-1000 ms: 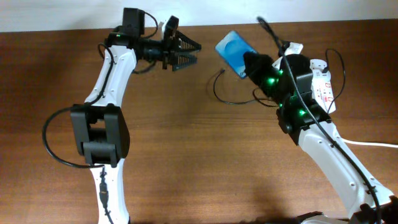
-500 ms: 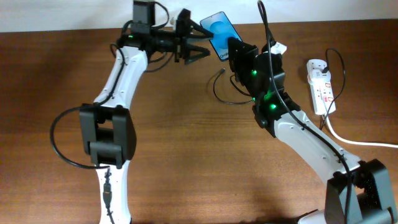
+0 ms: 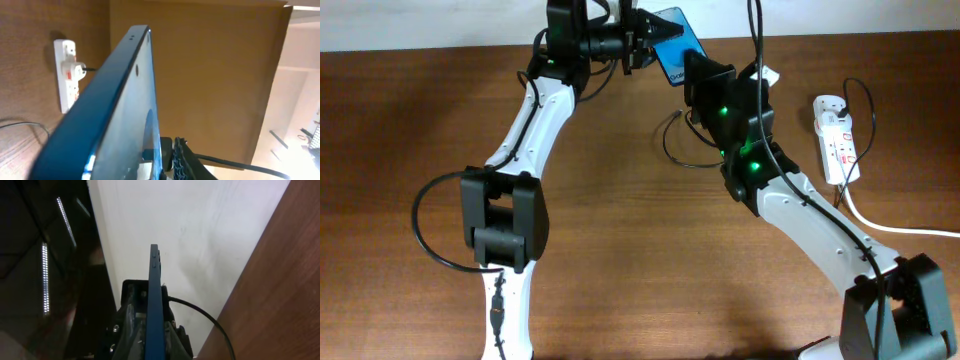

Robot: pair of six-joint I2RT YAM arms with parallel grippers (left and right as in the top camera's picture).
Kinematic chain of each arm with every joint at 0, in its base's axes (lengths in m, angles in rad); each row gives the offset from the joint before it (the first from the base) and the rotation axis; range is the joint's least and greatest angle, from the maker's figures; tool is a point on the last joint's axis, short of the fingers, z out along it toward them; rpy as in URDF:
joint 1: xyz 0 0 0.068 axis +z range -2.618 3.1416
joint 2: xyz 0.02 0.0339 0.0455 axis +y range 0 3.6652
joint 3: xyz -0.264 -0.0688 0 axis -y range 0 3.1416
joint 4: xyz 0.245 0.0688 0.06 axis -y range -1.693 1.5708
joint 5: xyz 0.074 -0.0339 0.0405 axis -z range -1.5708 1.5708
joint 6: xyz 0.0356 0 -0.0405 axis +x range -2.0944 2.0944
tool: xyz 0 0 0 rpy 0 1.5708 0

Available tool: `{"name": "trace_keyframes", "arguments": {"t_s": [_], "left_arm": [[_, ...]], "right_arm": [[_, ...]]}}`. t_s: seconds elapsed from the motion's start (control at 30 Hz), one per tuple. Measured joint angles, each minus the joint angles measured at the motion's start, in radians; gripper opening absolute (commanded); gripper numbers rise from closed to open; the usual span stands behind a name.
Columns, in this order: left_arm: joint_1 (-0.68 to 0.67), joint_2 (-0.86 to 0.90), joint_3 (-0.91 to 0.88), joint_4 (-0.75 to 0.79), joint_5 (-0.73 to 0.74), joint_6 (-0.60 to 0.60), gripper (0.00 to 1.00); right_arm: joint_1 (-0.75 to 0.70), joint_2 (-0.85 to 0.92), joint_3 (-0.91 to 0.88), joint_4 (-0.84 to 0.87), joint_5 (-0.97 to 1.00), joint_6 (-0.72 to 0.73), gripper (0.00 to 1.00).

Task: Plug charger to phone and switch on socket
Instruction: 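Hold the phone upright with the left gripper, bottom port facing down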

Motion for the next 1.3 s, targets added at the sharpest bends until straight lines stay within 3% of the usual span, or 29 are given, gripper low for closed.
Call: {"name": "trace_keyframes", "arguments": {"t_s": [0.2, 0.23, 0.3, 0.37, 0.47, 0.67, 0.73, 0.83, 1.0, 1.17, 1.3], "left_arm": [[-0.002, 0.000, 0.000, 0.045, -0.019, -0.040, 0.22], [-0.002, 0.000, 0.000, 0.045, -0.020, -0.040, 0.18], [-0.002, 0.000, 0.000, 0.045, -0.023, -0.042, 0.00], [-0.001, 0.000, -0.001, 0.044, -0.026, -0.070, 0.00], [-0.002, 0.000, -0.001, 0.046, -0.025, -0.064, 0.00], [0.052, 0.014, -0.001, 0.052, -0.060, -0.006, 0.00], [0.135, 0.015, 0.001, 0.008, -0.049, 0.042, 0.00], [0.176, 0.015, 0.000, -0.192, -0.041, 0.157, 0.00], [0.179, 0.015, 0.001, -0.510, 0.010, 0.446, 0.00], [0.183, 0.015, 0.000, -0.547, 0.196, 0.544, 0.00], [0.218, 0.015, 0.000, -0.597, 0.231, 0.565, 0.00]], "right_arm": [[0.000, 0.000, 0.004, 0.006, -0.031, 0.009, 0.04], [0.000, 0.000, 0.004, 0.006, -0.034, 0.009, 0.04], [0.000, 0.000, 0.007, 0.009, -0.034, 0.008, 0.04], [0.000, 0.000, 0.010, 0.014, -0.034, 0.025, 0.05], [0.000, 0.000, 0.010, 0.008, -0.036, 0.022, 0.23], [0.016, -0.011, 0.019, -0.108, -0.118, -0.134, 0.30], [0.005, -0.008, 0.013, -0.174, -0.134, -0.205, 0.30], [-0.006, -0.007, 0.011, -0.227, -0.153, -0.335, 0.31], [-0.014, -0.006, 0.007, -0.443, -0.204, -0.640, 0.38], [-0.157, 0.001, 0.006, -0.497, -0.351, -0.755, 0.36], [-0.244, 0.185, 0.067, -0.503, -0.541, -0.781, 0.30]]}}
